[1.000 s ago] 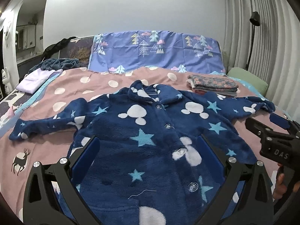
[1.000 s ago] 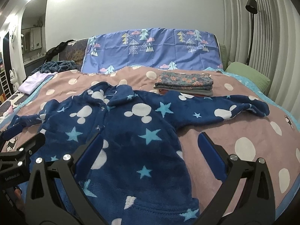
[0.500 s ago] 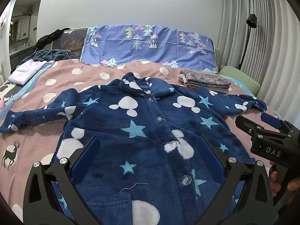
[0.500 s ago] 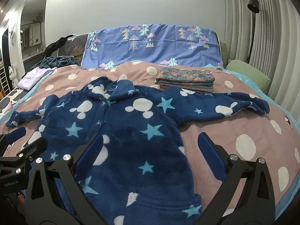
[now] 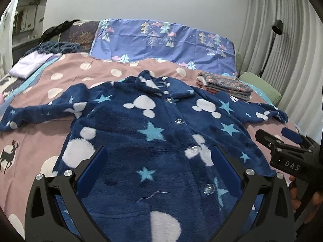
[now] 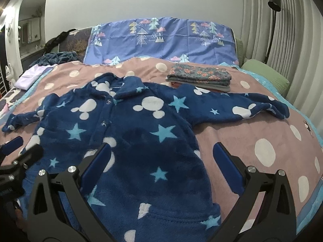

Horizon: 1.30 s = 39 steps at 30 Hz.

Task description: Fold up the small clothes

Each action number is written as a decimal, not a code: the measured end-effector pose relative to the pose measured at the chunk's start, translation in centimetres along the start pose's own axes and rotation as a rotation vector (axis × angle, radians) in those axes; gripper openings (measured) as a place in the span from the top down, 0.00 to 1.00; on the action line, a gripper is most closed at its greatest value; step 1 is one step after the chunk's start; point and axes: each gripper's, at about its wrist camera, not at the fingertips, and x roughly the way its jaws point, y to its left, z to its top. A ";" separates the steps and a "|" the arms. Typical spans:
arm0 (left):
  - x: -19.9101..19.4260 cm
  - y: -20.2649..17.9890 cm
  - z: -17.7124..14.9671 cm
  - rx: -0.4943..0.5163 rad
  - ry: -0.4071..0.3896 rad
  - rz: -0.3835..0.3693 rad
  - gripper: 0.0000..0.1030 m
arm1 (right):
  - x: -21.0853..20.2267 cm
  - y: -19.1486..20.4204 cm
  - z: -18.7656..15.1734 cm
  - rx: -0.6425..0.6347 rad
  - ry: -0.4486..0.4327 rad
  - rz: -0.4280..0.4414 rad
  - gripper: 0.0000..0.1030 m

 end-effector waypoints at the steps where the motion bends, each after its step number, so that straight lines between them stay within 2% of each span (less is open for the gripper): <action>1: -0.1 0.9 0.1 -0.030 -0.007 -0.006 0.01 | 0.1 0.1 0.1 -0.002 -0.001 -0.004 0.02; 4: -0.5 4.1 0.5 -0.115 -0.018 0.000 0.01 | 0.2 0.3 0.2 -0.010 0.001 -0.002 0.02; 10: -1.1 12.9 1.0 -0.296 -0.021 0.088 0.06 | 1.1 1.3 0.8 -0.046 0.019 -0.001 0.02; 12: -1.2 17.2 1.1 -0.399 -0.019 0.115 0.12 | 1.4 1.6 1.0 -0.050 0.033 0.012 0.02; 14: -1.3 21.7 0.9 -0.524 -0.019 0.137 0.24 | 1.5 2.0 0.9 -0.062 0.037 0.013 0.02; 16: -1.4 26.1 0.5 -0.648 -0.024 0.150 0.29 | 1.8 2.2 0.7 -0.080 0.041 0.007 0.02; 18: -1.2 30.3 0.2 -0.768 -0.026 0.175 0.30 | 2.1 2.4 0.7 -0.087 0.050 0.000 0.02; 20: -0.8 33.3 0.2 -0.826 -0.027 0.207 0.30 | 2.6 2.3 0.7 -0.088 0.064 -0.004 0.02; 22: -0.1 36.3 0.3 -0.892 -0.015 0.288 0.29 | 3.0 2.4 0.8 -0.082 0.075 -0.008 0.02; 26: 1.0 40.8 0.1 -1.019 -0.044 0.309 0.29 | 3.4 2.5 1.0 -0.078 0.074 -0.019 0.02; 28: 1.3 42.2 0.2 -1.062 -0.091 0.305 0.29 | 3.8 2.6 1.1 -0.083 0.078 -0.026 0.02; 29: 1.4 42.6 0.4 -1.064 -0.106 0.308 0.30 | 4.0 2.6 1.1 -0.085 0.081 -0.029 0.02; 30: 1.5 42.8 0.7 -1.059 -0.116 0.308 0.35 | 4.2 2.6 1.1 -0.085 0.086 -0.032 0.02; 32: 2.2 43.3 1.3 -1.051 -0.105 0.282 0.88 | 4.6 2.5 1.2 -0.080 0.093 -0.031 0.02; 33: 2.5 43.5 1.5 -1.061 -0.100 0.257 0.93 | 4.8 2.4 1.1 -0.076 0.095 -0.030 0.02; 35: 2.3 43.3 2.6 -1.032 -0.123 0.255 0.93 | 5.2 2.3 1.2 -0.071 0.099 -0.030 0.02; 37: 2.0 41.4 4.6 -0.938 -0.147 0.252 0.93 | 5.6 2.1 1.2 -0.067 0.102 -0.030 0.02; 39: 1.8 38.2 8.0 -0.812 -0.156 0.216 0.93 | 6.1 1.7 1.3 -0.055 0.109 -0.029 0.02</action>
